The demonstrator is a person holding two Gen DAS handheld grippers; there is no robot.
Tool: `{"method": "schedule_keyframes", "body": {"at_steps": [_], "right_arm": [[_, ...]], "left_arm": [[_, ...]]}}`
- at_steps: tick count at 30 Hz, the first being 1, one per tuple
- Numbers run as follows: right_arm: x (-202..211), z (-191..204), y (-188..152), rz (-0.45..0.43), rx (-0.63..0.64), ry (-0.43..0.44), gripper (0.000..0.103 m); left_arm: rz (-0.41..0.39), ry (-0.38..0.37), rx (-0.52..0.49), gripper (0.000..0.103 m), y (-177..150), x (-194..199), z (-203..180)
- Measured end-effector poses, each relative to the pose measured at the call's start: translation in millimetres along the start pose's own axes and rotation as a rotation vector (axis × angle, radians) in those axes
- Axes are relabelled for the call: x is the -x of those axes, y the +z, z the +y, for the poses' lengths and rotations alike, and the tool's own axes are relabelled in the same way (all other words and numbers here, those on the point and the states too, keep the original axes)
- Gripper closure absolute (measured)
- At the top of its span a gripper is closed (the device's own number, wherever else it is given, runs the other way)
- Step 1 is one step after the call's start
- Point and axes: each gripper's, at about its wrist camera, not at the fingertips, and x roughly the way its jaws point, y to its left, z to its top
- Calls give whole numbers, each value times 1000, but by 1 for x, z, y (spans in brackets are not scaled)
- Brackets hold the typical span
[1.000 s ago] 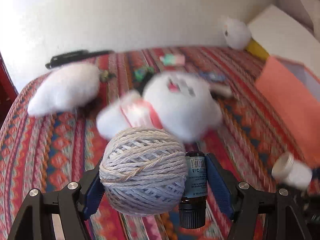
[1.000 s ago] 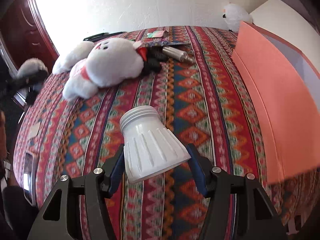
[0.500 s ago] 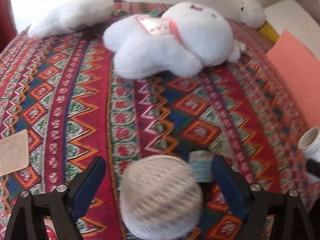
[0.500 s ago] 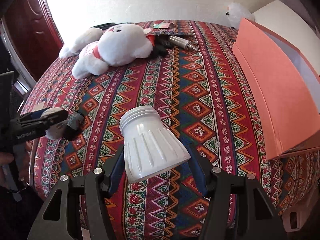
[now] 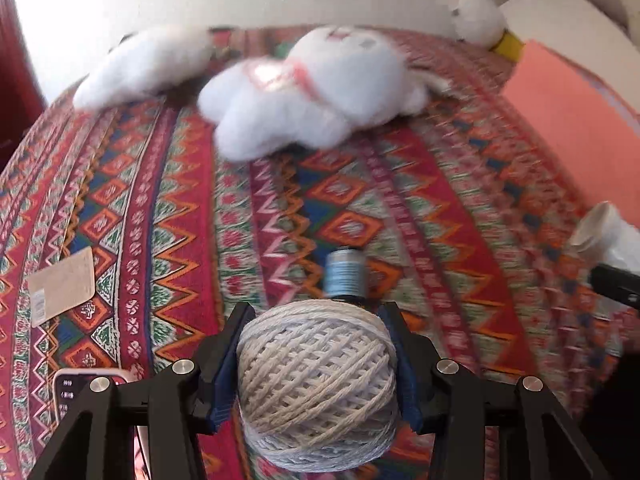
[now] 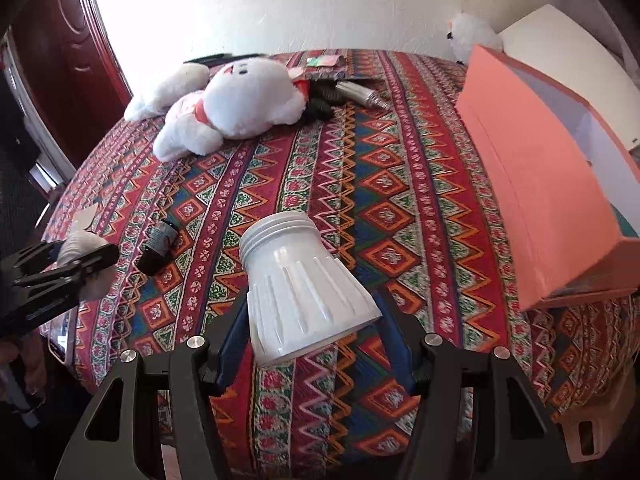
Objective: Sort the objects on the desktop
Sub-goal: 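Carry the twine ball, bottle and lamp shade into the shoebox and release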
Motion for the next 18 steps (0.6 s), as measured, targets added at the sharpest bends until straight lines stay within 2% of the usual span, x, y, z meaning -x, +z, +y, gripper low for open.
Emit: {"method": "schedule_keyframes", "body": {"at_steps": [8, 18], "right_arm": [[56, -40, -33, -44, -46, -40, 41], [124, -142, -62, -113, -208, -164, 41]], "left_arm": [[-11, -95, -91, 50, 1, 43, -64], [-63, -263, -327, 50, 25, 69, -206]]}}
